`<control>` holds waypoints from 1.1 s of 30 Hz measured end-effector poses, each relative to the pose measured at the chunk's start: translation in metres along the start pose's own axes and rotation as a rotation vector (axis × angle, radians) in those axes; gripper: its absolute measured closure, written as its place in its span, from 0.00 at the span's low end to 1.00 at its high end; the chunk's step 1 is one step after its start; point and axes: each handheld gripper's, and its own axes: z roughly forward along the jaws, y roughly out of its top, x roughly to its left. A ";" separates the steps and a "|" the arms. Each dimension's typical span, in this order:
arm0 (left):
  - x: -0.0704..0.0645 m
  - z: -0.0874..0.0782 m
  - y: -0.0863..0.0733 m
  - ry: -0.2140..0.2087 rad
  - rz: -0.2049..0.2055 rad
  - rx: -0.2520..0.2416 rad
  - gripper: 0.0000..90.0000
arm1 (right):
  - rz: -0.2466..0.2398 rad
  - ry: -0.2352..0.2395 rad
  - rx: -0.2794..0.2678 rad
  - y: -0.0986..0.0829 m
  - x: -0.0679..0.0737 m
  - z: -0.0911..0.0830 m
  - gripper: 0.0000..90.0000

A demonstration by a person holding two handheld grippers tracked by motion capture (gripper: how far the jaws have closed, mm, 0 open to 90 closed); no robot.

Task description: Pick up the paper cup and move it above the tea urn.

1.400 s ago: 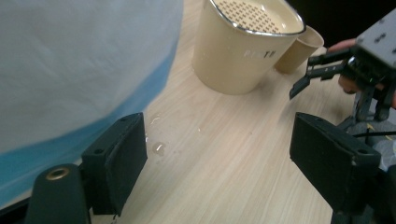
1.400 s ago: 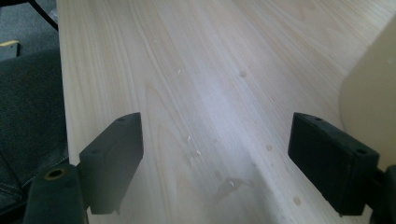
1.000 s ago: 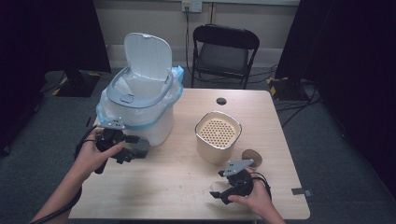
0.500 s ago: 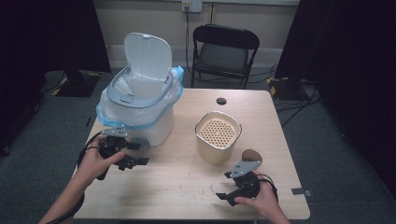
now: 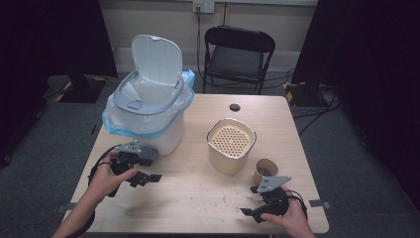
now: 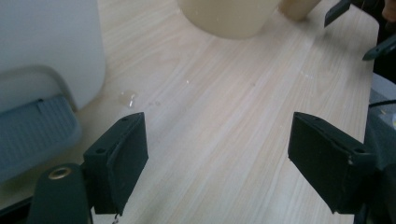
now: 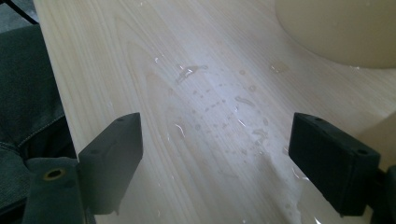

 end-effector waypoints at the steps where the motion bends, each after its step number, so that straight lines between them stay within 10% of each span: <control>1: 0.000 0.002 -0.002 0.000 -0.001 -0.001 0.22 | 0.001 -0.011 0.010 -0.003 -0.001 -0.001 0.19; 33: -0.010 0.028 -0.032 0.007 0.091 0.077 0.22 | 0.094 -0.140 0.011 -0.032 -0.026 -0.031 0.20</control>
